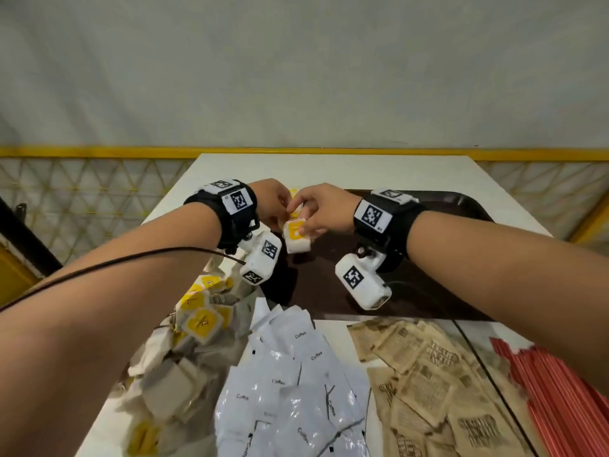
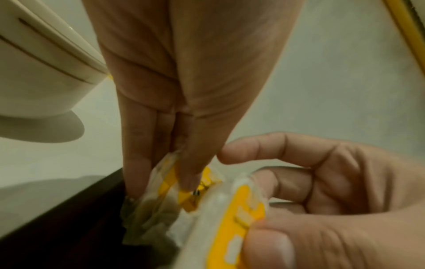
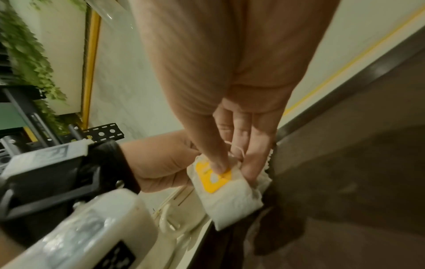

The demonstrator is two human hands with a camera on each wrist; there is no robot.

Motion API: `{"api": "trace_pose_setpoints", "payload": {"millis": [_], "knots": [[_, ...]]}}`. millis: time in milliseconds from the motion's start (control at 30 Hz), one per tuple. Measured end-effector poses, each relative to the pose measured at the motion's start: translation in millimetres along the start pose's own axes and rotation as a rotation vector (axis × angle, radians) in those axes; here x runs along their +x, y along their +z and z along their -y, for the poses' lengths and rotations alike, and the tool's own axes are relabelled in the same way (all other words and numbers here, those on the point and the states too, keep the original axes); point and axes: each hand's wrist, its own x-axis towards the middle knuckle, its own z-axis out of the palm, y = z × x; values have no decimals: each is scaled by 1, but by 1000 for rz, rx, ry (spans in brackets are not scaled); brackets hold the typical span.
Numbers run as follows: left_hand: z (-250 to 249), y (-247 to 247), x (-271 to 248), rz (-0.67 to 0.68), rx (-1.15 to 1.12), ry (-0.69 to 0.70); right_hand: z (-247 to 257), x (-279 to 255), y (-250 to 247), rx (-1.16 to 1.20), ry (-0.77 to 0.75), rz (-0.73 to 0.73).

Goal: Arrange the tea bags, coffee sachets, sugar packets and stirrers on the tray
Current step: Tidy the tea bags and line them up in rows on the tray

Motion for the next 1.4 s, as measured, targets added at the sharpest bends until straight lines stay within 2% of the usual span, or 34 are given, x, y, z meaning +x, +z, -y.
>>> {"api": "trace_pose_setpoints", "payload": {"millis": [133, 300, 467, 667, 967, 1300, 1400], "knots": [[9, -2, 6, 10, -11, -7, -6, 8, 9, 99, 3, -3], [17, -4, 5, 24, -134, -17, -18, 12, -10, 306, 98, -248], [17, -2, 3, 81, -177, 10, -25, 10, 4, 250, 186, -127], [22, -11, 2, 92, -240, 12, -24, 10, 10, 251, 223, -68], [19, -9, 5, 11, -188, -38, -30, 15, 19, 305, 217, -138], [15, -15, 11, 3, -170, -33, -34, 19, 22, 251, 217, -180], [14, -14, 12, 51, -155, -68, -32, 18, 21, 284, 202, -208]]}}
